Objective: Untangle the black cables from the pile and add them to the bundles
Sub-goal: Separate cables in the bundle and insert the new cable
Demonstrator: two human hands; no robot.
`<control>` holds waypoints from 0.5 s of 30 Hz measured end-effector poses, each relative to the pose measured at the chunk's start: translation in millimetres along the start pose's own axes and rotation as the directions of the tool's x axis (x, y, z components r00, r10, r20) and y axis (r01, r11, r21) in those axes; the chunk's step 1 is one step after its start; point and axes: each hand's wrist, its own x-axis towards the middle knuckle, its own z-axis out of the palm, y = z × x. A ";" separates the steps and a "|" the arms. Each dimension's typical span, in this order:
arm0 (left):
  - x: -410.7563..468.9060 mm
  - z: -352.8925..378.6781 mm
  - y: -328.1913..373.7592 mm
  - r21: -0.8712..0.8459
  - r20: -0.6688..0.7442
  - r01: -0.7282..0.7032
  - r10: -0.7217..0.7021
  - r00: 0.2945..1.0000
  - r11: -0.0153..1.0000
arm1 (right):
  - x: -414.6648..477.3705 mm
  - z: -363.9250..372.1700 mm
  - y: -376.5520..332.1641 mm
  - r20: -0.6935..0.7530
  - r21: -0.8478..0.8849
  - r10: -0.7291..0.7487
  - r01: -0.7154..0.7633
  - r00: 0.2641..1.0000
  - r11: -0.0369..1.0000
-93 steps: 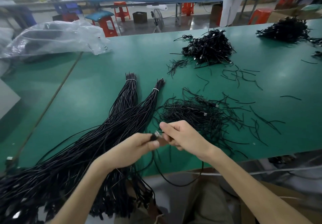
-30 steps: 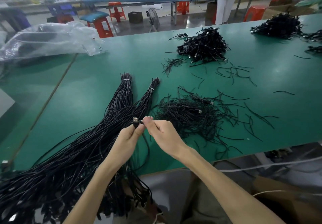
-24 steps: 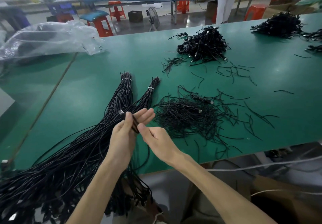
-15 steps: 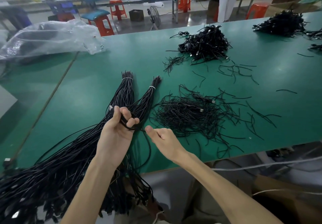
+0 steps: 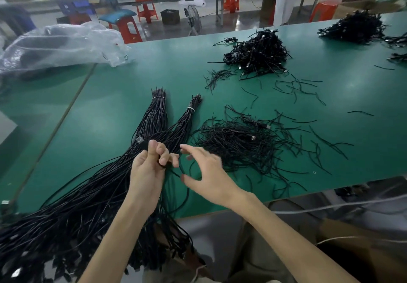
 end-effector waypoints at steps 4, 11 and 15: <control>-6.5 19.0 -4.1 0.035 0.070 0.015 -0.018 0.997 0.999 | 3.2 1.3 -17.0 0.066 0.316 0.037 -0.056 0.997 0.947; -11.4 15.2 6.6 0.037 0.358 0.120 -0.125 0.925 0.992 | 0.9 -9.1 -11.4 -0.013 0.426 0.060 -0.048 0.998 0.903; -7.3 5.4 12.6 0.117 0.421 0.146 -0.182 0.889 0.982 | -3.9 -4.9 -12.1 -0.095 0.395 0.040 0.001 0.995 0.919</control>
